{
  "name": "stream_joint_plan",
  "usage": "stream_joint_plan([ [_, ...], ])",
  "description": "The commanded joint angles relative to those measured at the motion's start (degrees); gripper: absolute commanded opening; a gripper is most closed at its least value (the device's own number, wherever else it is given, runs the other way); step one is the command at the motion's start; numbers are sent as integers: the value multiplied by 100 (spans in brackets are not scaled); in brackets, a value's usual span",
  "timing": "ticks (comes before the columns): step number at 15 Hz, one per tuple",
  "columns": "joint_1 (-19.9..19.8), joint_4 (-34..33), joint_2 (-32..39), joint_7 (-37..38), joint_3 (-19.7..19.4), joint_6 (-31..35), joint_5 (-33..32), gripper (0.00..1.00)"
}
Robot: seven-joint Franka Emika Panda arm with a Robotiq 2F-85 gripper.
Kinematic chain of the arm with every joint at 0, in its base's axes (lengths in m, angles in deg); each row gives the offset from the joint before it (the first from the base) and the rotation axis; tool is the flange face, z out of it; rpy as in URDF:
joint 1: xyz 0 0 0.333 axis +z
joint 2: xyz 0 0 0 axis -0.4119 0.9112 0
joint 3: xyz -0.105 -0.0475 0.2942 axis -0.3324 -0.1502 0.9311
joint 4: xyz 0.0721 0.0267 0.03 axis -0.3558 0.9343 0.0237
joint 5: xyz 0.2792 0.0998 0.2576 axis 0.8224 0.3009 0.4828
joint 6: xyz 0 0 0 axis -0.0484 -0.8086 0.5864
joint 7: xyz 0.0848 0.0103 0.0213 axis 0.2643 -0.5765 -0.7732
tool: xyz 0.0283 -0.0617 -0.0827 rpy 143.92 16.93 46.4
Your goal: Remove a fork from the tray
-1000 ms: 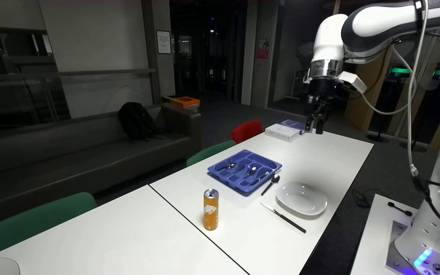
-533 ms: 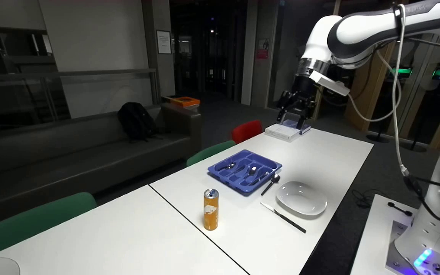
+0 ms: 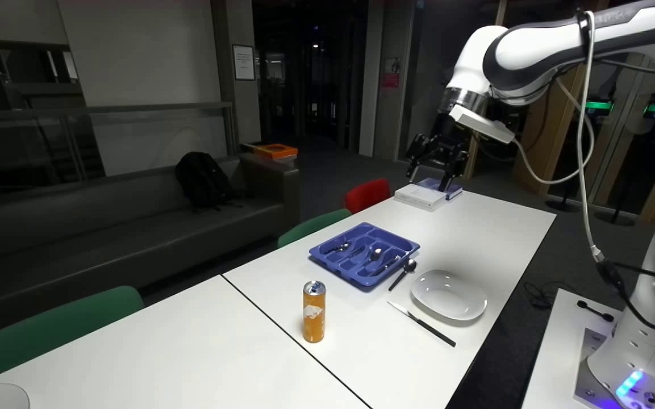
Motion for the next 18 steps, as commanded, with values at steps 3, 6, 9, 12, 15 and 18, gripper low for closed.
stream_joint_plan([
  [3,-222,-303,424,1467,75,181,146,100],
  [6,-211,-449,838,2286,102,777,134,100],
  [9,-203,-666,1420,3174,87,1368,-53,100],
  [12,-224,-897,1998,3838,-53,1491,-382,100],
  [15,-245,-1124,2412,4920,-252,1336,-1088,100],
  [18,-150,-1310,2560,5454,-370,1172,-1191,100],
])
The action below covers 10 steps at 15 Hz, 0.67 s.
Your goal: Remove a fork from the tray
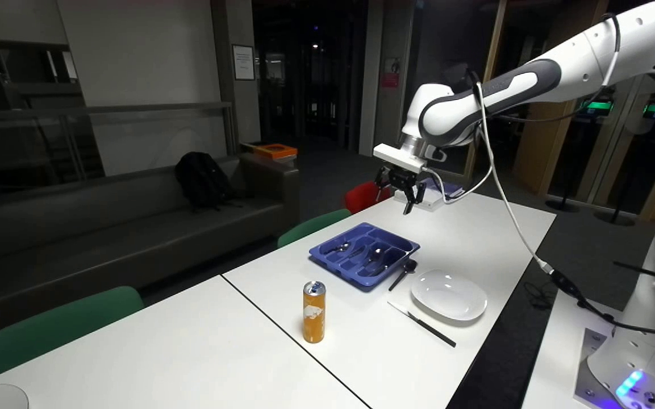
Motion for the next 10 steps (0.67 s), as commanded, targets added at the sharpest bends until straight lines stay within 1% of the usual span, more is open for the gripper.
stream_joint_plan([
  [1,102,-352,74,76,-35,-219,242,100],
  [2,82,-145,117,156,-93,-29,42,100],
  [6,148,-267,123,153,-64,-37,114,100],
  [7,172,-242,106,455,-100,-29,-357,100],
  [8,170,-318,184,620,-135,-110,-686,100],
  [10,142,-496,397,732,-190,-204,-1071,100],
])
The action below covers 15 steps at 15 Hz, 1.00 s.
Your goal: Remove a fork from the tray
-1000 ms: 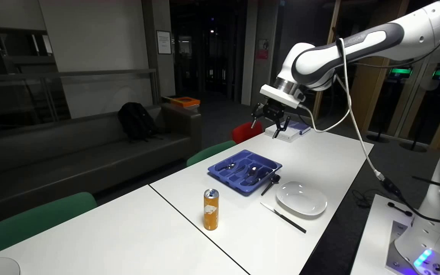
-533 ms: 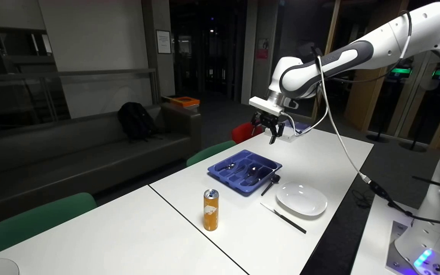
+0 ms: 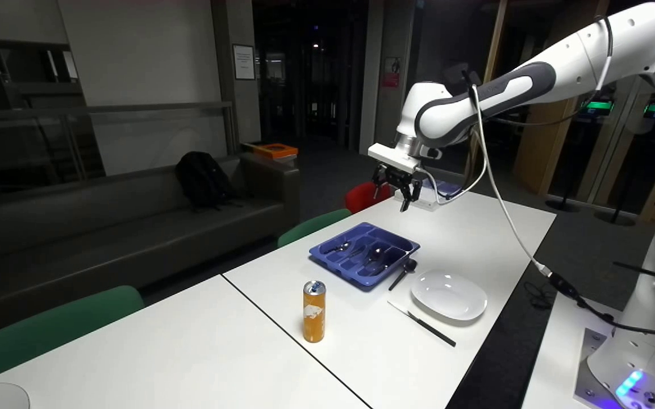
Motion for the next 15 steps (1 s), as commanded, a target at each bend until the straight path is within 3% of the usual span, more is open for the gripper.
stream_joint_plan([
  [1,25,-318,329,171,-159,-215,-521,100],
  [11,-36,-1603,1845,-512,-300,-804,78,100],
  [15,40,-1770,2333,-767,-323,-753,157,100],
])
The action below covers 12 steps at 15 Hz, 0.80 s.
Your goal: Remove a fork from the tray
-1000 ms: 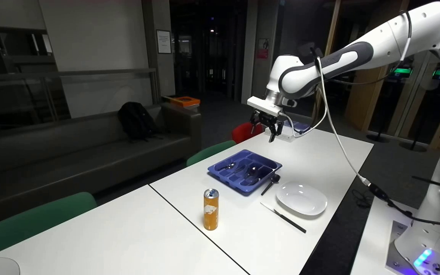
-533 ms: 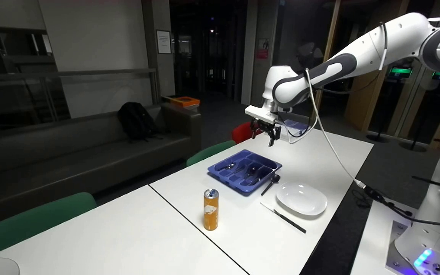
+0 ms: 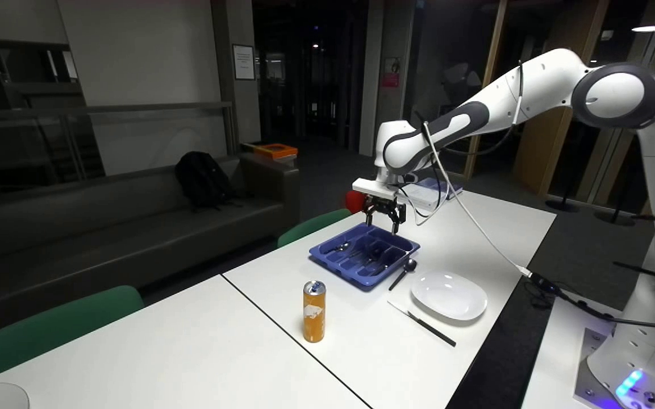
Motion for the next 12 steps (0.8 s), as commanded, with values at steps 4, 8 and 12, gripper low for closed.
stream_joint_plan([
  [4,83,-189,542,-408,-38,166,285,100],
  [8,186,-169,593,-275,-131,112,214,100],
  [12,253,-278,544,-167,-217,20,88,100],
])
